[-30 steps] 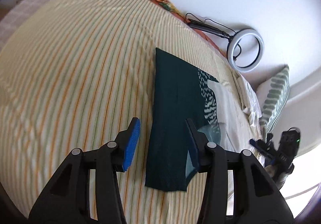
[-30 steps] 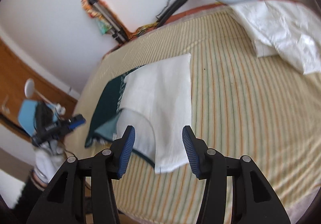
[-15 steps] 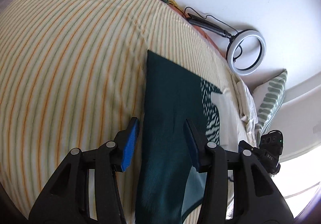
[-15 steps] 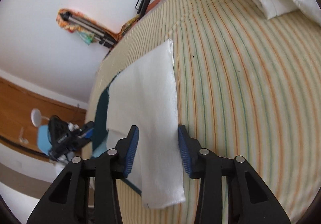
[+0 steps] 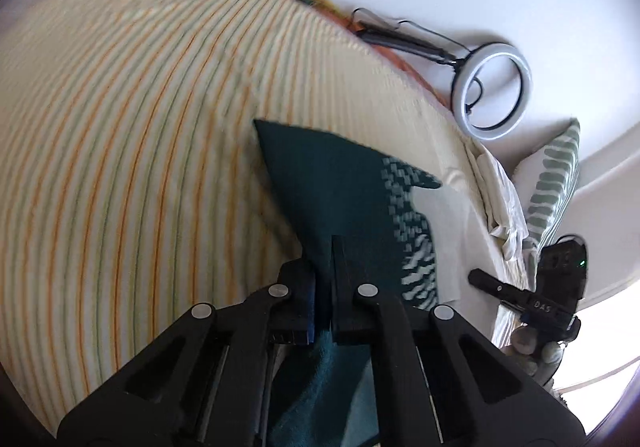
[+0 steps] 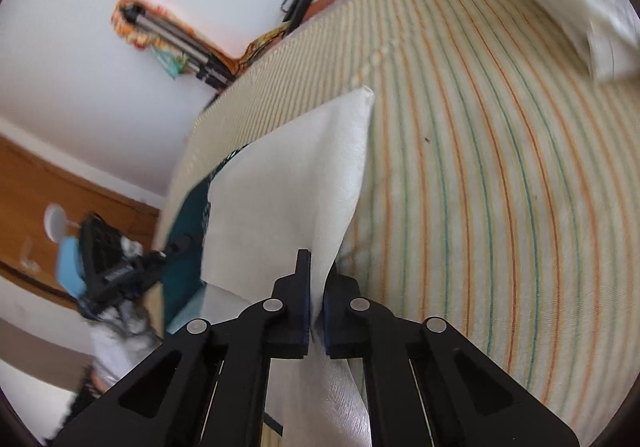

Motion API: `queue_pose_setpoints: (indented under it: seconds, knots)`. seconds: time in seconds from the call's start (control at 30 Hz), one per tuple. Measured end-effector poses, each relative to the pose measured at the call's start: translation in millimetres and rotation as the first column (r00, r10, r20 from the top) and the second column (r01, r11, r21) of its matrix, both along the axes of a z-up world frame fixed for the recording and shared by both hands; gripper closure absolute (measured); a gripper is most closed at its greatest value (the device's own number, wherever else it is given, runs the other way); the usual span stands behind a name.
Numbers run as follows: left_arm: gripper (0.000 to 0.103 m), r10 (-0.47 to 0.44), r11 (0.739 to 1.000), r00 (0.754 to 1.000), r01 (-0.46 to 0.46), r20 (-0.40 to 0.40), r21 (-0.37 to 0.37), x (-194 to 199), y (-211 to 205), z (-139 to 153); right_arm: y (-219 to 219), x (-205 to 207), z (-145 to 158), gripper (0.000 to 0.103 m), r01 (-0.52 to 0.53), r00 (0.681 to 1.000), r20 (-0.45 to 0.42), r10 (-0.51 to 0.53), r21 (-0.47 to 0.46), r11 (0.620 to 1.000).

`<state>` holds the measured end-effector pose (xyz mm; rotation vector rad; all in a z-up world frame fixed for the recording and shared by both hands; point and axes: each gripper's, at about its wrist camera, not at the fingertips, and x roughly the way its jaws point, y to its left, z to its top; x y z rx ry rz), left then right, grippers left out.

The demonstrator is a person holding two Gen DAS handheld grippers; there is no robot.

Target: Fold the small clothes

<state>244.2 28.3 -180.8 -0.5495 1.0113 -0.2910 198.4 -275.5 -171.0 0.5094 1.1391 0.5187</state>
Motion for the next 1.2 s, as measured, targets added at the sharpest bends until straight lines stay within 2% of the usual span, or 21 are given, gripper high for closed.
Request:
queue_pose_setpoints:
  seconds: [0.07, 0.2, 0.47, 0.67, 0.97, 1.2]
  knots:
    - [0.101, -0.021, 1.000, 0.999, 0.021, 0.042, 0.008, -4, -6, 14, 5, -2, 12, 0.101, -0.017, 0.999, 0.032, 0.018, -0.009, 1.000]
    - [0.101, -0.047, 0.999, 0.995, 0.046, 0.092, 0.009, -10, -16, 33, 7, -5, 36, 0.101, -0.022, 0.996, 0.087, 0.019, 0.030, 0.999]
    - [0.101, -0.047, 0.999, 0.994, 0.045, 0.098, 0.027, -9, -20, 39, 6, -9, 51, 0.101, -0.025, 0.993, 0.117, 0.025, -0.009, 1.000]
    - [0.101, -0.073, 0.997, 0.987, 0.073, 0.143, 0.008, -2, -40, 61, -12, -12, 68, 0.101, -0.025, 0.987, 0.160, 0.031, -0.044, 0.999]
    - [0.101, -0.181, 0.983, 0.957, 0.179, 0.227, 0.029, 33, -122, 98, -82, -2, 99, 0.101, 0.051, 0.972, 0.235, -0.030, -0.085, 0.995]
    - [0.101, -0.252, 0.968, 0.930, 0.247, 0.267, 0.054, 72, -201, 108, -144, 15, 119, 0.101, 0.118, 0.955, 0.288, -0.075, -0.136, 0.984]
